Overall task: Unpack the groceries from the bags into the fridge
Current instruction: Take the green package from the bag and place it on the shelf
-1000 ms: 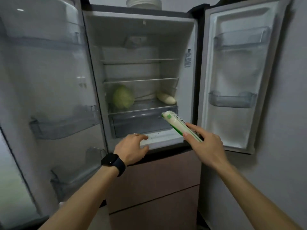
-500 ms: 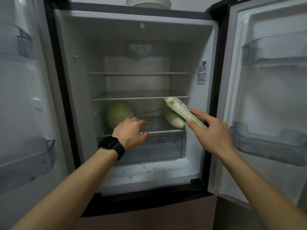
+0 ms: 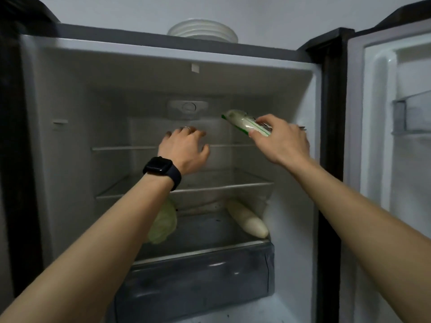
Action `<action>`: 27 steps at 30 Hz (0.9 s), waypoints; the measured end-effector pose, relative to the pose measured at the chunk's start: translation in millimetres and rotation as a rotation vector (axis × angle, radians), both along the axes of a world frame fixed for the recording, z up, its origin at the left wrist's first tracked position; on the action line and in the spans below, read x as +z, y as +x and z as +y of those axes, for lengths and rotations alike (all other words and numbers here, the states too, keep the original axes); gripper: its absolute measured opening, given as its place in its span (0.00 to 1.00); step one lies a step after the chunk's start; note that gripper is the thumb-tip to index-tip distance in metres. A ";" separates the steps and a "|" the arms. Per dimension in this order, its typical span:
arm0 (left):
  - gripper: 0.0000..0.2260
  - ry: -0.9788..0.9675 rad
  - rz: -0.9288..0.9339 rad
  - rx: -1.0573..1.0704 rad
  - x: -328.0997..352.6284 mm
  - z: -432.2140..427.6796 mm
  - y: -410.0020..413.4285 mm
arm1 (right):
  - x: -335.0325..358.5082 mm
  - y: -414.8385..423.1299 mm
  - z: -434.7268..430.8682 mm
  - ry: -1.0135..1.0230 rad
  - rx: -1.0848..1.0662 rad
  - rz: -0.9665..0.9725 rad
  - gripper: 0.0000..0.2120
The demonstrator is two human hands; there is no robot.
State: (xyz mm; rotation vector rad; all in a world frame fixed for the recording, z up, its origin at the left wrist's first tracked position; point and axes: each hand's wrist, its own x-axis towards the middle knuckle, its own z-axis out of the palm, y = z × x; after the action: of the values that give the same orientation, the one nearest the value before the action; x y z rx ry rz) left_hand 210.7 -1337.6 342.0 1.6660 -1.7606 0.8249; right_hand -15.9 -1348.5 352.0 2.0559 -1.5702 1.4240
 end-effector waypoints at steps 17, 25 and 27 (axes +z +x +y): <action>0.22 -0.059 -0.061 0.087 -23.3 -71.9 33.7 | 44.2 66.8 -169.4 0.470 -0.089 0.150 0.41; 0.22 -0.019 -0.040 0.098 -21.5 -71.1 31.5 | 39.9 67.1 -160.1 0.414 -0.104 0.017 0.33; 0.22 0.015 -0.032 0.105 -18.7 -68.9 30.5 | 34.3 67.2 -148.7 0.286 -0.167 -0.073 0.29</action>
State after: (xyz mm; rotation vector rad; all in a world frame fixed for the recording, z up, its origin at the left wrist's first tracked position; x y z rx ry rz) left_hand 241.2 -1406.5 323.3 1.7767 -1.7164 0.8924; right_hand 51.3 -1497.1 386.2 1.9771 -2.0263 1.2918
